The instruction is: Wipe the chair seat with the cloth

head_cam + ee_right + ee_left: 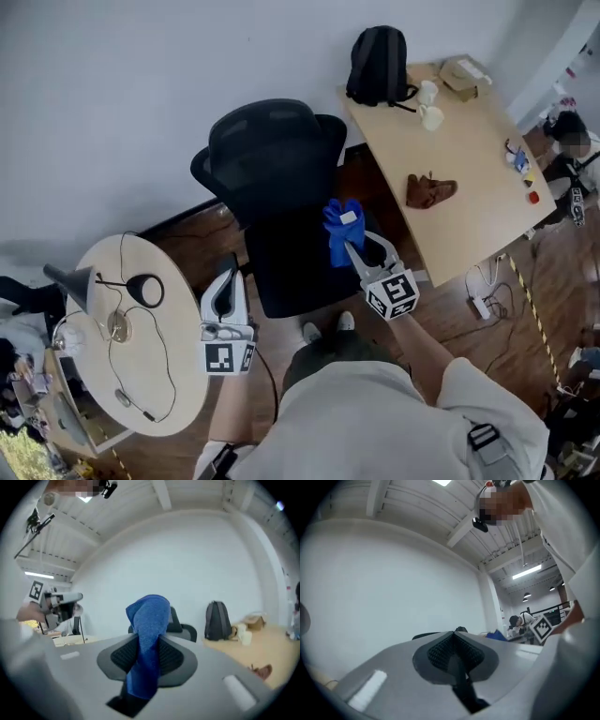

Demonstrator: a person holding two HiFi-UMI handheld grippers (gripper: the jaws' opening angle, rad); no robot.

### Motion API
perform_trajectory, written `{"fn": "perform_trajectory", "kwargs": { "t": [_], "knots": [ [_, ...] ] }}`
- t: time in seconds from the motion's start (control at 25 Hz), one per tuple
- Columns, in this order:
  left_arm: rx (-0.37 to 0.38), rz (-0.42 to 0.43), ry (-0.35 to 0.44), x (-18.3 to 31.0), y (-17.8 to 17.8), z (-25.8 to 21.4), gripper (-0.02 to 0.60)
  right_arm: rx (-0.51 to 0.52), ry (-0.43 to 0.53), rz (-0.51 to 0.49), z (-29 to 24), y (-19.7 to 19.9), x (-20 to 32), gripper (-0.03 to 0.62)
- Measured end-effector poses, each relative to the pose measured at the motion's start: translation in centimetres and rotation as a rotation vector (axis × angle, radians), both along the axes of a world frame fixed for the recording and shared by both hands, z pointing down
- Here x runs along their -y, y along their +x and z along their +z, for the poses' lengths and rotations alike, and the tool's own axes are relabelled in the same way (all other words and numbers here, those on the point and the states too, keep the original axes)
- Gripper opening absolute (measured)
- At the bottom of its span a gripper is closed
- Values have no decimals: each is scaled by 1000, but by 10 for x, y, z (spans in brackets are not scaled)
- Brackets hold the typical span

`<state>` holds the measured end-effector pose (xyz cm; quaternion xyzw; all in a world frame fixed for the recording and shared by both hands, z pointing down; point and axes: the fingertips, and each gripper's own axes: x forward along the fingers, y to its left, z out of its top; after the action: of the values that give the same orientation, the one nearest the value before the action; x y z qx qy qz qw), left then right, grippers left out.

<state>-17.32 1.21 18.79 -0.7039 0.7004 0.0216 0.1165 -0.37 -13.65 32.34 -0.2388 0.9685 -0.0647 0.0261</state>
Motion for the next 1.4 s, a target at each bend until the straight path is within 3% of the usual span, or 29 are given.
{"fn": "perform_trajectory", "kwargs": {
  "t": [0.16, 0.28, 0.4, 0.6, 0.76, 0.84, 1.12, 1.4],
  "knots": [
    [5, -98, 21, -23, 18, -99, 21, 142, 198, -48, -204, 29, -62, 106],
    [-7, -100, 91, -35, 43, -168, 20, 128, 234, -80, -281, 55, -107, 106],
    [-10, -55, 127, -42, 76, -195, 20, 81, 161, -92, -284, 79, -131, 107],
    [7, -41, 110, -44, 97, -190, 20, 108, 93, -61, -281, 104, -134, 109],
    [-1, -25, 66, -44, 88, -176, 20, 219, 246, -50, -305, 103, -132, 109],
    [-9, -21, 58, -46, 91, -171, 20, 238, 269, -47, -308, 106, -135, 109],
    [11, -93, 91, -143, 144, -165, 3, 271, 279, -79, -290, 169, -222, 109],
    [26, -114, 114, -240, 243, -149, 3, 307, 243, -136, -273, 240, -304, 110]
  ]
}}
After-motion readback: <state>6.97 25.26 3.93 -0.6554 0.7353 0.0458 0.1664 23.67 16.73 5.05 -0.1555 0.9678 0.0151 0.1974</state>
